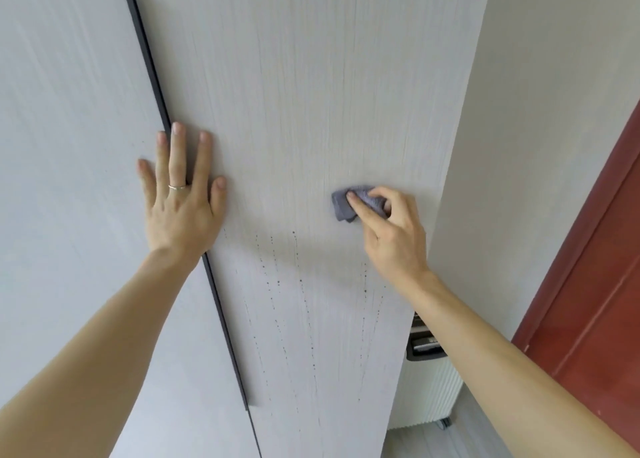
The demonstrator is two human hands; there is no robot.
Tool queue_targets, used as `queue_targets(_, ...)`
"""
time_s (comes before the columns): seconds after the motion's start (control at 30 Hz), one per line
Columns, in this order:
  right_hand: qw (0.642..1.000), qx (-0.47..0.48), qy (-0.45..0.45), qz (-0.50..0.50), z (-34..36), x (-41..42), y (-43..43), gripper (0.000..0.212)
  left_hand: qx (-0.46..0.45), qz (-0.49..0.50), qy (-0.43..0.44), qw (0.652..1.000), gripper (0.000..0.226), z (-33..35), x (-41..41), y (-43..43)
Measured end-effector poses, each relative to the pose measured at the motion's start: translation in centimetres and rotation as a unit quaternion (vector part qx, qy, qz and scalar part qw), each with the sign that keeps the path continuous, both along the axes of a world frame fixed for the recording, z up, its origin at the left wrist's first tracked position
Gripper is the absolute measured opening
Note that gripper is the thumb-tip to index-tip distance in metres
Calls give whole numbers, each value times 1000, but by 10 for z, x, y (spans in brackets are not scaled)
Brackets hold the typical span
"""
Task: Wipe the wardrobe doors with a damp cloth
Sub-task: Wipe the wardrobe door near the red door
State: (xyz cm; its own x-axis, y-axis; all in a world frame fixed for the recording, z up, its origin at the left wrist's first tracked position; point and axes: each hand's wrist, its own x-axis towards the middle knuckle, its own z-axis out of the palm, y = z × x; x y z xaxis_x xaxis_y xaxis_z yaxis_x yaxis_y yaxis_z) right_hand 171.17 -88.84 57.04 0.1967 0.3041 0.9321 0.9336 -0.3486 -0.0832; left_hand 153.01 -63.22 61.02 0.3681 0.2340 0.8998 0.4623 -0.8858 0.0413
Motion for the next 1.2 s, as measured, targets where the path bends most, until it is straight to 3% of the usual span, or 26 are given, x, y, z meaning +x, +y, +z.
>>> queue_targets(0.17,999,30,-8,24,20,-22,40,41,-37,1,36,999,59,4,-8,-11)
queue_targets(0.3,990,-84,-86,69,-40,-44,50,35,-31,-34,61,997,62,-12,-33,-17)
queue_targets(0.4,987,-144,15,75,-39,-56,51,19,-35,-8,77,996,65,-45,-61,-2)
queue_targets(0.5,994,-79,14,69,1,-62,60,24,-34,2,125,992,63,-65,-75,14)
queue_targets(0.57,997,-27,-44,64,25,-60,75,36,-35,-10,139,990,63,-70,-74,20)
queue_targets(0.67,997,8,-67,47,23,-56,96,38,-50,-25,135,989,65,-72,-67,21)
queue_targets(0.73,994,-11,-86,66,-1,-61,98,36,-57,-30,129,990,67,-74,-67,22)
queue_targets(0.87,991,-103,-29,82,-56,-72,90,36,-43,-49,144,987,74,-72,-70,26)
queue_targets(0.93,984,-122,-85,96,-66,-73,88,41,-26,-45,147,988,78,-75,-73,30)
queue_targets(1.2,997,2,-68,41,27,-86,131,38,-14,-52,148,987,77,-75,-73,33)
